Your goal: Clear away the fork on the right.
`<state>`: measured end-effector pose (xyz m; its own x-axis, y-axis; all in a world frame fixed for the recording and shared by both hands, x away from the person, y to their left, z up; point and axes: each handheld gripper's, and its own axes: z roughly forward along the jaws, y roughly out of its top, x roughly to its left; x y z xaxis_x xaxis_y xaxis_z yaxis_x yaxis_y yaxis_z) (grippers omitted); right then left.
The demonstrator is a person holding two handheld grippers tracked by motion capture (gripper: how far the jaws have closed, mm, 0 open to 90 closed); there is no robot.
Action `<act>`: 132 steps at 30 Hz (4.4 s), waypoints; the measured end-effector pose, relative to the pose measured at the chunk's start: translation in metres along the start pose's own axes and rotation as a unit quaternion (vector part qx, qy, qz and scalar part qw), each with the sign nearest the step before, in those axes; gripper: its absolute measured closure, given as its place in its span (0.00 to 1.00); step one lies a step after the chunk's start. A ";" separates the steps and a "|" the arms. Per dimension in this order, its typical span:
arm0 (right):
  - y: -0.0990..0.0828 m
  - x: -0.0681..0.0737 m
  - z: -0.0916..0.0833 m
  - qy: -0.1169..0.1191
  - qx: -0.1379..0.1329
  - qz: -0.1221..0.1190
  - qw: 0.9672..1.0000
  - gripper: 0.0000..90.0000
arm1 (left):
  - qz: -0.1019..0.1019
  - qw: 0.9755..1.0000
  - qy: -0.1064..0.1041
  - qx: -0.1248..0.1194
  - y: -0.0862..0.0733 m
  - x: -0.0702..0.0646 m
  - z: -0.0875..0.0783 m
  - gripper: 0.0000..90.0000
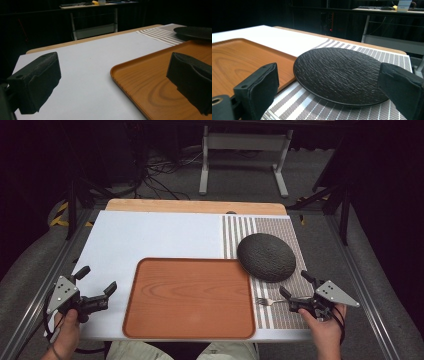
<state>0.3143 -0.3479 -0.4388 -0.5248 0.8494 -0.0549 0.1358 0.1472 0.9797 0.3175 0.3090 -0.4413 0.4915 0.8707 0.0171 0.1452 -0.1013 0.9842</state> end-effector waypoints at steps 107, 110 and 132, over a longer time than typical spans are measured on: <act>0.086 0.010 0.069 0.184 0.406 -0.298 0.844 0.17 | 0.006 1.000 0.006 0.013 0.000 0.003 -0.001 0.00; 0.080 0.011 0.071 0.203 0.416 -0.301 0.833 0.21 | 0.005 1.000 0.007 0.012 0.000 0.003 -0.001 0.00; 0.053 0.014 0.086 0.264 0.538 -0.338 0.726 0.51 | 0.004 1.000 0.006 0.013 -0.001 0.003 0.000 0.00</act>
<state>0.3859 -0.2844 -0.4047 -0.9873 0.1281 -0.0937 0.1259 0.9916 0.0293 0.3184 0.3117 -0.4422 0.4818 0.8758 0.0279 0.1633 -0.1210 0.9791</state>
